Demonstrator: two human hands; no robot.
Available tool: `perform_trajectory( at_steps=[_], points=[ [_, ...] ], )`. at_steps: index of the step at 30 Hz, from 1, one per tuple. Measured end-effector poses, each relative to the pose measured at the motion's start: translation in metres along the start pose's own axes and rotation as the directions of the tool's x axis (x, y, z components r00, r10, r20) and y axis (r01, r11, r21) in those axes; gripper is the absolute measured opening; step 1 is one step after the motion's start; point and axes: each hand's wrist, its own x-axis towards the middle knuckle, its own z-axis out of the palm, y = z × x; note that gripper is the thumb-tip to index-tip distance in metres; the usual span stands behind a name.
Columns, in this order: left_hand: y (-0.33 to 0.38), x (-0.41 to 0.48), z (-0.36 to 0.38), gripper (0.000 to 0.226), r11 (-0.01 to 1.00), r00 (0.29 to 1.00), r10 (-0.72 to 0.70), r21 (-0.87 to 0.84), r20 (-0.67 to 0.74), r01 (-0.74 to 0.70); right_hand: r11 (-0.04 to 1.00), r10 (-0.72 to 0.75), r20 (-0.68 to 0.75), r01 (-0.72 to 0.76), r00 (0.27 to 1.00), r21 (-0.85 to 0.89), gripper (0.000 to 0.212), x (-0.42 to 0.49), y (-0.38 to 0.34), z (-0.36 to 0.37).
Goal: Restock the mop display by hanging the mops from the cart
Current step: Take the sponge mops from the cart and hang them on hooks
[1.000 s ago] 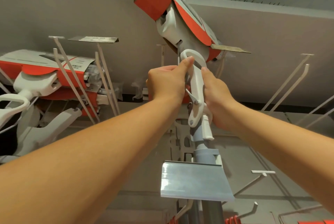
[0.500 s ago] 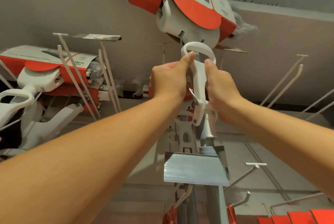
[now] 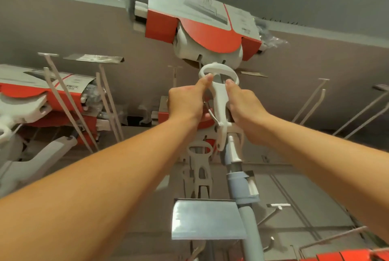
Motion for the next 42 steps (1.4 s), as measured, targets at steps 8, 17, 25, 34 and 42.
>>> perform_trajectory(
  at_steps=[8,17,25,34,42],
  points=[
    [-0.004,0.002,-0.007,0.032,0.999,1.0,0.014,-0.049,-0.022,-0.015,0.997,-0.03,0.018,0.031,0.999,-0.065,0.05,0.007,-0.003,0.007],
    [0.004,-0.002,-0.014,0.035,0.991,0.993,0.107,-0.073,-0.053,-0.111,0.993,-0.049,0.08,0.041,0.996,0.107,0.049,0.006,-0.005,0.015],
    [0.009,-0.004,-0.018,0.033,0.992,0.99,0.119,-0.032,-0.071,-0.121,0.991,-0.071,0.077,0.061,0.995,0.12,0.06,0.0,-0.004,0.018],
    [-0.001,-0.02,-0.018,0.029,0.995,0.994,0.1,-0.012,-0.044,-0.101,0.991,-0.055,0.116,0.04,0.992,0.125,0.063,-0.013,0.009,0.013],
    [-0.015,-0.031,-0.024,0.028,0.989,0.985,0.135,0.069,-0.104,-0.128,0.97,0.04,0.184,-0.082,0.982,0.229,0.049,-0.022,0.031,0.024]
  ],
)
